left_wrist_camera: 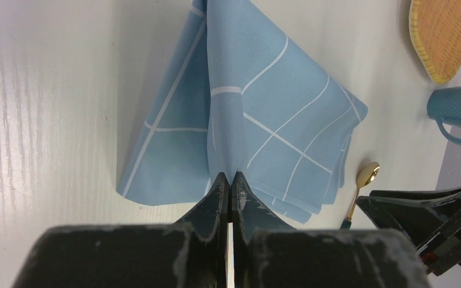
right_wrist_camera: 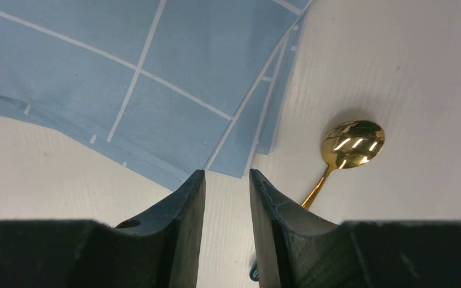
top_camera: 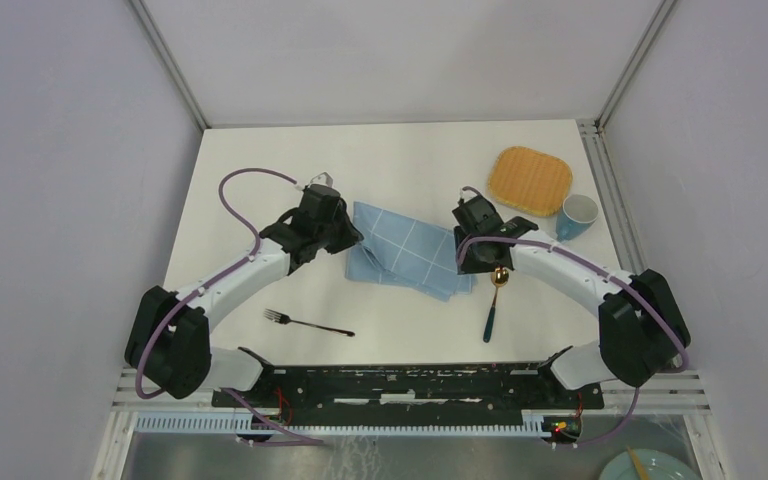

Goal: Set the dinner table for one person
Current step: Flatten out the napkin at the center of the board.

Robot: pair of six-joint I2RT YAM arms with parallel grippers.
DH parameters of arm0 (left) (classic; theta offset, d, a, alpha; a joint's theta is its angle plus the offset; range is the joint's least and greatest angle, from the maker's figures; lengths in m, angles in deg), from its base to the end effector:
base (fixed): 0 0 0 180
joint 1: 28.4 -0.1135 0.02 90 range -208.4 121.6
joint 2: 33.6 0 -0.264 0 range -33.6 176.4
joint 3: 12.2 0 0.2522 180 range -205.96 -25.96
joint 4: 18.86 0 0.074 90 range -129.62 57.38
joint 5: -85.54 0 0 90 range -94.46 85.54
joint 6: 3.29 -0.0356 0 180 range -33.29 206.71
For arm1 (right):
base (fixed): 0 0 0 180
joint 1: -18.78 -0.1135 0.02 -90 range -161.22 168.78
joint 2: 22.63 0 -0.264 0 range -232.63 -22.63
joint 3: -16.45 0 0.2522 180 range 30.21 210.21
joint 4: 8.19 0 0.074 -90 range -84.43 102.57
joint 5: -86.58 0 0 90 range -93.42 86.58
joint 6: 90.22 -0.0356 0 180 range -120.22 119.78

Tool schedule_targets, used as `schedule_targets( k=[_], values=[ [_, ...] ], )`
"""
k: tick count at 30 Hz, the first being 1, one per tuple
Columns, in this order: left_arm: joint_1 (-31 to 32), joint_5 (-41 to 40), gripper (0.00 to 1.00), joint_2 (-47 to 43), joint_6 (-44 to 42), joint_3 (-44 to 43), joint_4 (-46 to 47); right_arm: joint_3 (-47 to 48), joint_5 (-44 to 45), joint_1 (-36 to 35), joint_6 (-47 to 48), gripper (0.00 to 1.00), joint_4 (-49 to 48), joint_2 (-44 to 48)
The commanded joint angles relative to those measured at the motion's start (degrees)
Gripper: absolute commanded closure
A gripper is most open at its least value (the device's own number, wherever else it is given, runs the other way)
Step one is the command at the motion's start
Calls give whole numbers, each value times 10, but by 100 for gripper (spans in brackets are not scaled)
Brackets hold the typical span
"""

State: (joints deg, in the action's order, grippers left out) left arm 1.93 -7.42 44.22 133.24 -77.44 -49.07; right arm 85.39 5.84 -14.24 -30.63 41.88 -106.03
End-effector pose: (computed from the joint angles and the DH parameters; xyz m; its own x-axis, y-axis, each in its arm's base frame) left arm 0.2520 -0.1453 0.2422 -0.7456 -0.4035 -0.5303 -0.1011 0.8551 -0.5084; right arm 0.2386 0.1482 0.2142 -0.8957 0.0137 -0.4444 -0.0306 0.9953 0.0924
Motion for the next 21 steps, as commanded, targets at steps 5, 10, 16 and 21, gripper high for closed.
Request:
schedule_targets(
  k=[5,10,16,21],
  values=[
    [2,-28,98,-18,48,-30,59,-27,-4,-54,9,61,-54,41],
    [1,-52,98,-18,68,-31,74,-52,-41,-60,-8,60,-84,42],
    [2,-39,98,-3,64,-40,75,-81,-31,-65,-60,59,-93,43],
    [2,-34,98,1,61,-35,76,-130,-25,-65,-127,56,-140,80]
  ],
)
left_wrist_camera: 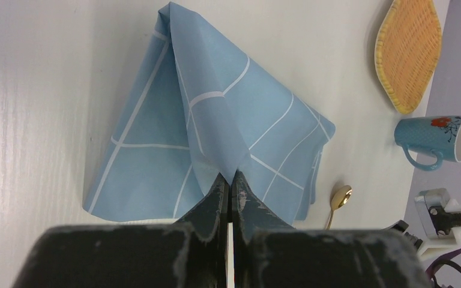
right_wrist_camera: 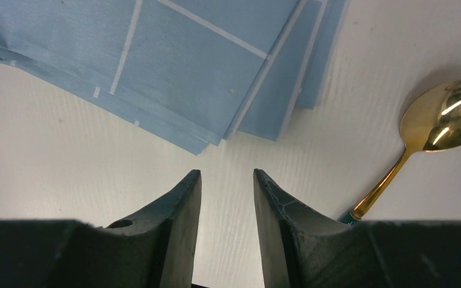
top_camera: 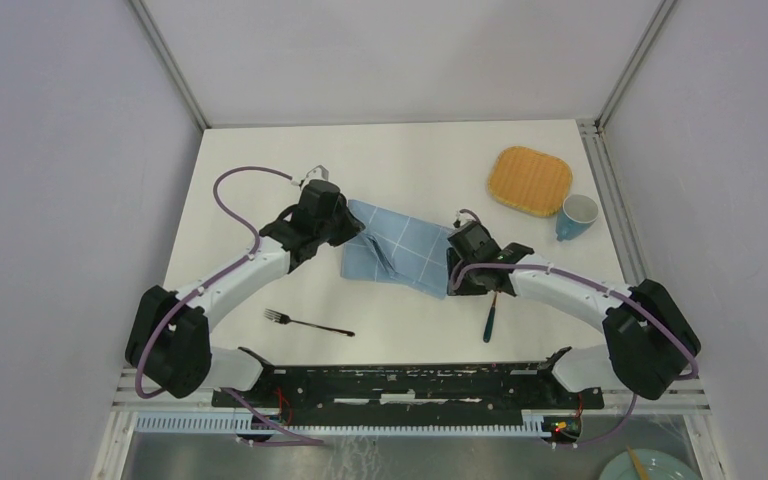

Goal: Set the dinner table for one person
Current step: Flatten out the napkin at the center of the board.

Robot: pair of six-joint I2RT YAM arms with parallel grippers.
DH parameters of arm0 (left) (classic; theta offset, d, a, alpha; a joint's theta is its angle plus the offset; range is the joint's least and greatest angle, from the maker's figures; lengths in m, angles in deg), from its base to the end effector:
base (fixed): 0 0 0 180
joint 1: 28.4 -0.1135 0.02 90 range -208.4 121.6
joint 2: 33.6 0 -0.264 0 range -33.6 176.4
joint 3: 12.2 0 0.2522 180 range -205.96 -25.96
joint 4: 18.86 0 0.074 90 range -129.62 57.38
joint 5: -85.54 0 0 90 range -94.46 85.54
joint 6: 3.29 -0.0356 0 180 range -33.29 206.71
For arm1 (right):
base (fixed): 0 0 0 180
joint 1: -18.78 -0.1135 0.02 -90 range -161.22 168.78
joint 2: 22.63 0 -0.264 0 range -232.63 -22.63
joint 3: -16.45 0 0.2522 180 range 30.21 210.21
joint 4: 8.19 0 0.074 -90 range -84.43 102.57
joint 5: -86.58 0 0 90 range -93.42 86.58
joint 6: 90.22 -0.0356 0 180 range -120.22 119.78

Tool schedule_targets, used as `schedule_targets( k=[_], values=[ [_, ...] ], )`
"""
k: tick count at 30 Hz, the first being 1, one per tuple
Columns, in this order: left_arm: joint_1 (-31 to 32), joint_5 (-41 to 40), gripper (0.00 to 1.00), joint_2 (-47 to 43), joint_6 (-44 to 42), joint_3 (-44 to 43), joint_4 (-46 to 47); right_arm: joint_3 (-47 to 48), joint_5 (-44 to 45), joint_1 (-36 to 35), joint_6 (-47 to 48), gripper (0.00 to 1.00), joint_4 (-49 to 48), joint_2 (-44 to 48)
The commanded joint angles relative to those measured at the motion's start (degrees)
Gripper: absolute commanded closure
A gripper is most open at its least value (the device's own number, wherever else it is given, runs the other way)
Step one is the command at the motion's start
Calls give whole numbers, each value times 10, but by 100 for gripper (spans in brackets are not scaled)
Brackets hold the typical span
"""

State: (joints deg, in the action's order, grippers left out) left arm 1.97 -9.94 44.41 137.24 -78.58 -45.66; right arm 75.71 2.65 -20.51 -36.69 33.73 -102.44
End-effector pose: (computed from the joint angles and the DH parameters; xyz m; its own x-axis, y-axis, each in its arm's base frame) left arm 0.2587 -0.1477 0.2529 -0.6796 -0.4924 -0.5438 -0.1351 0.8126 -0.5670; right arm 0.2036 0.1617 0.1878 -0.9037 0.0243 -0.4274 -0.0680 0.9776 0.1993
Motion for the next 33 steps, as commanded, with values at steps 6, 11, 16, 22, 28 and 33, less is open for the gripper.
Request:
schedule_targets(
  k=[6,11,16,22,28,33],
  values=[
    [2,-3,98,2,19,-14,44,-77,49,-1,-116,55,-100,78],
    [1,0,98,2,16,-7,42,-119,47,0,-157,55,-181,87],
    [2,1,98,1,11,-5,38,-134,27,5,-193,56,-233,56],
    [2,1,98,-2,7,-2,33,-155,22,8,-214,56,-291,35],
    [1,1,98,-2,6,-1,31,-168,12,12,-223,56,-329,10],
    [1,3,98,1,6,-1,30,-164,1,12,-232,56,-355,-17]
  ],
)
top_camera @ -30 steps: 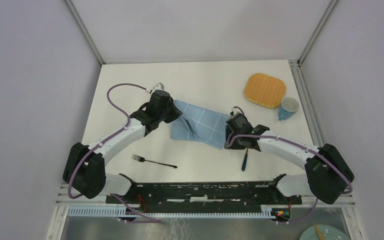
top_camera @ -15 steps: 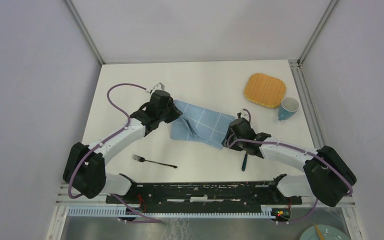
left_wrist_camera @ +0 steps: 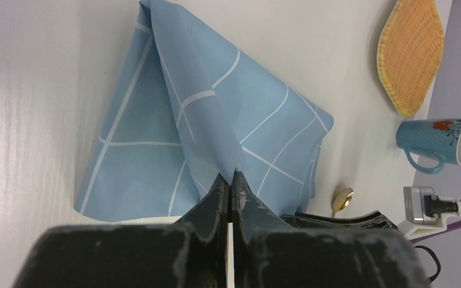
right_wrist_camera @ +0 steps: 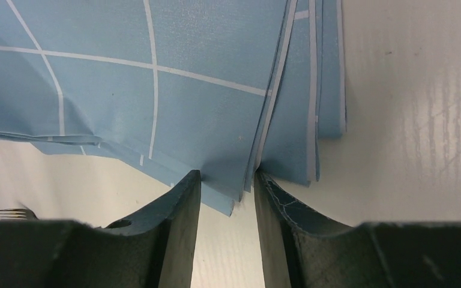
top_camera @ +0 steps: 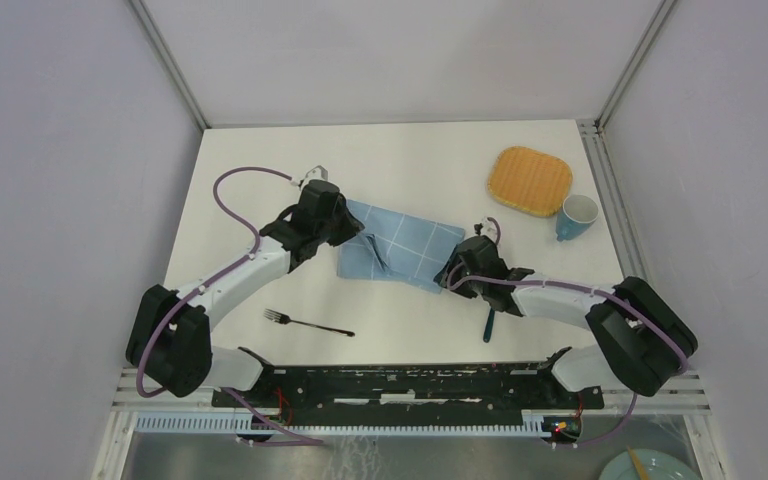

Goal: Set the dinner table for one person
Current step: Flatten out the napkin at the center of the board.

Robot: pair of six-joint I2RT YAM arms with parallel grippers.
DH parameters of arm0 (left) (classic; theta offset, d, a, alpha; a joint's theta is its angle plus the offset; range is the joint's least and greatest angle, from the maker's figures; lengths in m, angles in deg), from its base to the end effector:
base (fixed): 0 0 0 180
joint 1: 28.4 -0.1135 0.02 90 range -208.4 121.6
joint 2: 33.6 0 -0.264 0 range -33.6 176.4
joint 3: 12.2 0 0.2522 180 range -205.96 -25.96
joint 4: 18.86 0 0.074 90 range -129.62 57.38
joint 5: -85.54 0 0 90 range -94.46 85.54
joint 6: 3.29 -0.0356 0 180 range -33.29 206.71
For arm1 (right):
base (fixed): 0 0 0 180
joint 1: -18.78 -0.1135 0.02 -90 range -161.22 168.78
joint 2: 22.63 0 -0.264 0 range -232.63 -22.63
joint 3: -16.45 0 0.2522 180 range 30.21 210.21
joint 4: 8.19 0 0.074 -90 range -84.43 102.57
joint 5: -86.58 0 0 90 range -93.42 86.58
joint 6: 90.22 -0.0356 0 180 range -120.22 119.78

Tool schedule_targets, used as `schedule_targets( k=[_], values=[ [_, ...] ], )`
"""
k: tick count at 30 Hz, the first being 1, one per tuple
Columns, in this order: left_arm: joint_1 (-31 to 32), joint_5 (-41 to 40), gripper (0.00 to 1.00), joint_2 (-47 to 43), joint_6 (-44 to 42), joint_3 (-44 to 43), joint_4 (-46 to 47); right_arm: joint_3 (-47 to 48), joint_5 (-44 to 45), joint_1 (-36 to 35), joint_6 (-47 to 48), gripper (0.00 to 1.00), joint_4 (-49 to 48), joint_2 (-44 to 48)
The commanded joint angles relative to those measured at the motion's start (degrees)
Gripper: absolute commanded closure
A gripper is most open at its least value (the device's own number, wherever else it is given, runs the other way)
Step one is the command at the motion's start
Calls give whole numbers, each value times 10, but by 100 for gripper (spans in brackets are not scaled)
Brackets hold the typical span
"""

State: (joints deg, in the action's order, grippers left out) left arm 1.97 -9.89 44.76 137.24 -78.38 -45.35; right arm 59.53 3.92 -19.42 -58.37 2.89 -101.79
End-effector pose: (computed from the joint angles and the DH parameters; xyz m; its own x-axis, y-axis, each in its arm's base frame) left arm 0.2594 -0.1481 0.2505 -0.6820 -0.4911 -0.5420 -0.1367 0.8136 -0.5651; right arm 0.1981 0.1501 0.1441 -0.7671 0.4684 -0.4384 0.2018 0.8248 0.5281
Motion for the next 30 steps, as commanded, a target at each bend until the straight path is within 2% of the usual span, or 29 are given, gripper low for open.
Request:
schedule_targets(
  k=[1,7,12,17,18,24,30],
  values=[
    [1,2,98,-2,6,-3,27,-2,-14,2,-17,56,-53,-30],
    [1,4,98,0,4,-3,26,6,-29,1,-22,57,-89,-52],
    [2,5,98,6,4,-3,26,11,-41,2,-18,63,-127,-72],
    [2,5,98,11,3,-2,28,26,-48,2,-12,98,-137,-100],
    [2,5,98,11,3,-1,28,25,-49,2,-10,100,-141,-100],
    [1,-7,98,5,1,7,34,24,-52,1,48,100,-159,-57],
    [1,-12,98,12,-1,3,38,97,-45,2,129,100,-88,9]
  ],
)
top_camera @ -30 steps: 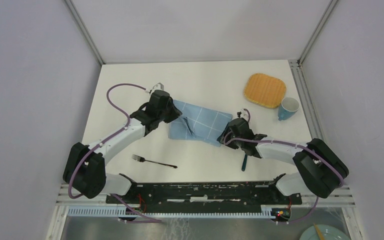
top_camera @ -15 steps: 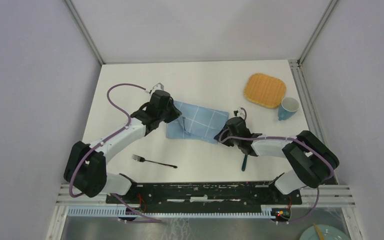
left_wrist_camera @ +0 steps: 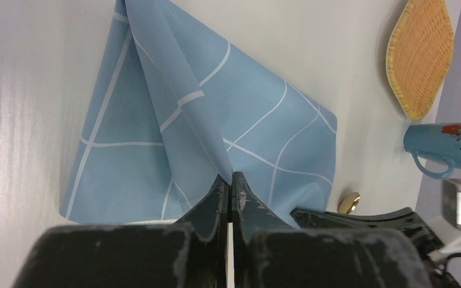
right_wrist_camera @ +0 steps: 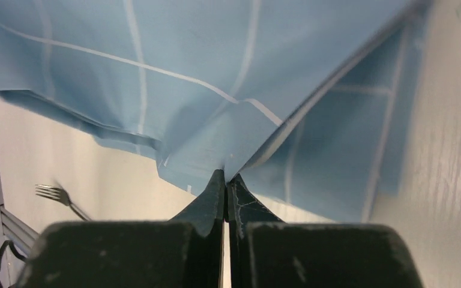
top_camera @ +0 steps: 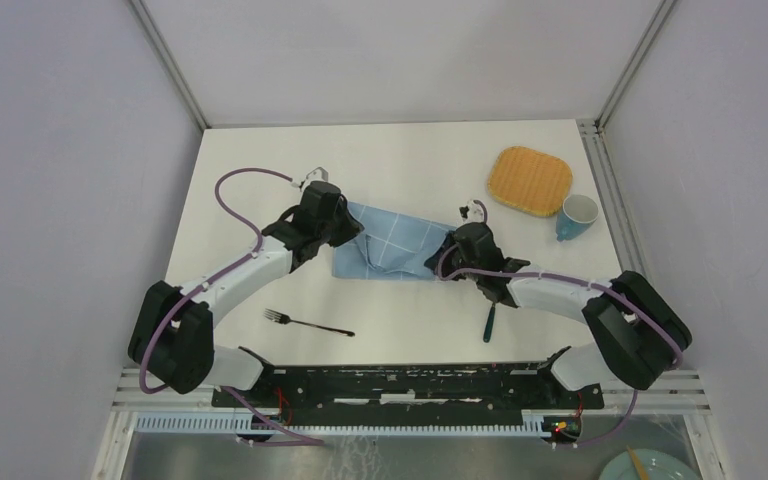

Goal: Set the dinner table for one person
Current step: Flatten out the napkin at the center of the board.

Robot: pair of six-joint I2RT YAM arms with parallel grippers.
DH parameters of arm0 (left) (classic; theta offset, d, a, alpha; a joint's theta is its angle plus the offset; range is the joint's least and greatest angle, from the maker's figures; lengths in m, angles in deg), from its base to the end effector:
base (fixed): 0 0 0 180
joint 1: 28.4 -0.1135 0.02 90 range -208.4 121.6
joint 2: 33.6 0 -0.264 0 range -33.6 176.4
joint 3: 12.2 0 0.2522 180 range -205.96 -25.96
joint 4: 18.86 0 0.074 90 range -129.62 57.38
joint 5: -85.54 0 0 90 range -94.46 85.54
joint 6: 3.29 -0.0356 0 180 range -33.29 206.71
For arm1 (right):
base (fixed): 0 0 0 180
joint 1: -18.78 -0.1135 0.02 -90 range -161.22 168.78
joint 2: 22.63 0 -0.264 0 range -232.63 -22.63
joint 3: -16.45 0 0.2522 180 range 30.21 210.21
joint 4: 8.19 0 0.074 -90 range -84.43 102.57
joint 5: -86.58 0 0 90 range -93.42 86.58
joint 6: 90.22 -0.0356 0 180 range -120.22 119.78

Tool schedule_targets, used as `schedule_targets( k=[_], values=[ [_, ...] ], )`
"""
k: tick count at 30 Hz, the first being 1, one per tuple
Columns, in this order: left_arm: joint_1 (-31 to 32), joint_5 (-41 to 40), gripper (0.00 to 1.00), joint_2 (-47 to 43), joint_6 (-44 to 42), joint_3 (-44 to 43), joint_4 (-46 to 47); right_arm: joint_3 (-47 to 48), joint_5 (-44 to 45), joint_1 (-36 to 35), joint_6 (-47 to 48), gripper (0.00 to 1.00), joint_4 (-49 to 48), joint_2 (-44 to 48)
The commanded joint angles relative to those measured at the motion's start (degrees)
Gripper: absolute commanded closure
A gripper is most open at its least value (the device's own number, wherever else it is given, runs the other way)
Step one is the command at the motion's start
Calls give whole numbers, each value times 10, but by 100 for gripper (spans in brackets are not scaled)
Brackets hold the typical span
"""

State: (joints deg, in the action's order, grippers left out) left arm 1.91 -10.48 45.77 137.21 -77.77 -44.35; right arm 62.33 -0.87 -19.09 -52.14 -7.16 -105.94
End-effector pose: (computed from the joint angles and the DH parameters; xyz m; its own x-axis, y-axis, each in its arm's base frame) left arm 0.2616 -0.1486 0.2435 -0.6809 -0.4908 -0.5435 -0.1472 0.8188 -0.5550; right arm 0.2183 0.1678 0.1543 -0.7639 0.4021 -0.5047 0.0252 0.8001 0.5993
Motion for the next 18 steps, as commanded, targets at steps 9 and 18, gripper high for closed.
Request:
schedule_targets(
  k=[9,18],
  values=[
    [2,-3,98,12,0,-10,34,139,16,5,99,100,66,44],
    [0,-22,98,13,6,-18,40,145,95,10,107,100,90,62]
  ],
)
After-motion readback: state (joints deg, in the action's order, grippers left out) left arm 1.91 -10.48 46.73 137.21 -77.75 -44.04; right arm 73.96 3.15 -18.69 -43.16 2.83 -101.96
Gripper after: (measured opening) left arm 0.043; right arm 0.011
